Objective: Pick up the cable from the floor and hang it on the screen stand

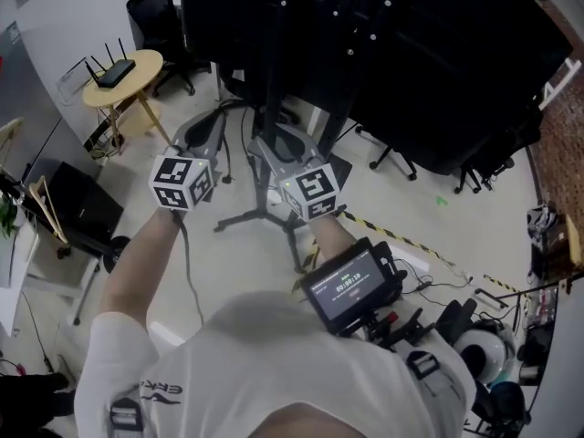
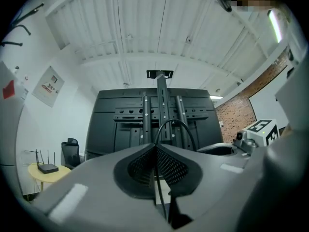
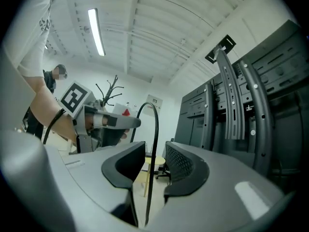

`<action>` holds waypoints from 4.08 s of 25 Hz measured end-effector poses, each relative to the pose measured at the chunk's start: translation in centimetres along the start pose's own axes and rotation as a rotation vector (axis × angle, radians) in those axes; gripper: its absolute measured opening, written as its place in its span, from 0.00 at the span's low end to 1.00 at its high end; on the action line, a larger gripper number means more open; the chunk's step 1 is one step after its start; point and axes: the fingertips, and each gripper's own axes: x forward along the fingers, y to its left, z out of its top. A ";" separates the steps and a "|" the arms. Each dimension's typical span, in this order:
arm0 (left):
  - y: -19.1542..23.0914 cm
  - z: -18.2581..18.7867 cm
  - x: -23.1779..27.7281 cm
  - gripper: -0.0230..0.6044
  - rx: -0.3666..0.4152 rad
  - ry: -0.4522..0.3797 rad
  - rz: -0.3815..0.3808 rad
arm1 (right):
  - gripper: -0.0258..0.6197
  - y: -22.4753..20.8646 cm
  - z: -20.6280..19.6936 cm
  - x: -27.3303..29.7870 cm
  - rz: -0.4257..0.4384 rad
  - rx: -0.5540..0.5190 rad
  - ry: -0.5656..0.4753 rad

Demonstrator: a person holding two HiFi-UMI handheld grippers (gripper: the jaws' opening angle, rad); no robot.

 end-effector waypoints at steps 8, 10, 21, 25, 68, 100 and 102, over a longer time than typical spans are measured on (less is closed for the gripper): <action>-3.9 1.3 2.3 0.05 0.009 -0.018 -0.093 | 0.09 -4.0 -1.3 -3.8 -0.152 -0.014 0.038; -4.0 1.1 2.9 0.05 0.020 -0.008 -0.110 | 0.09 -5.6 -0.5 -4.8 -0.197 -0.032 0.017; -5.7 1.9 7.2 0.05 0.070 0.009 -0.206 | 0.09 -11.9 4.5 -8.9 -0.346 -0.142 -0.050; -5.6 2.8 8.8 0.05 0.062 0.000 -0.197 | 0.09 -13.3 5.7 -8.6 -0.340 -0.154 -0.064; 7.6 14.9 29.2 0.05 -0.022 -0.136 -0.560 | 0.09 -26.7 19.2 10.4 -0.614 -0.289 -0.178; 6.5 13.8 34.6 0.05 -0.021 0.152 -0.529 | 0.09 -30.1 18.4 14.6 -0.718 -0.360 0.250; 6.3 13.7 34.6 0.05 -0.011 0.153 -0.532 | 0.09 -30.0 18.0 14.4 -0.719 -0.355 0.266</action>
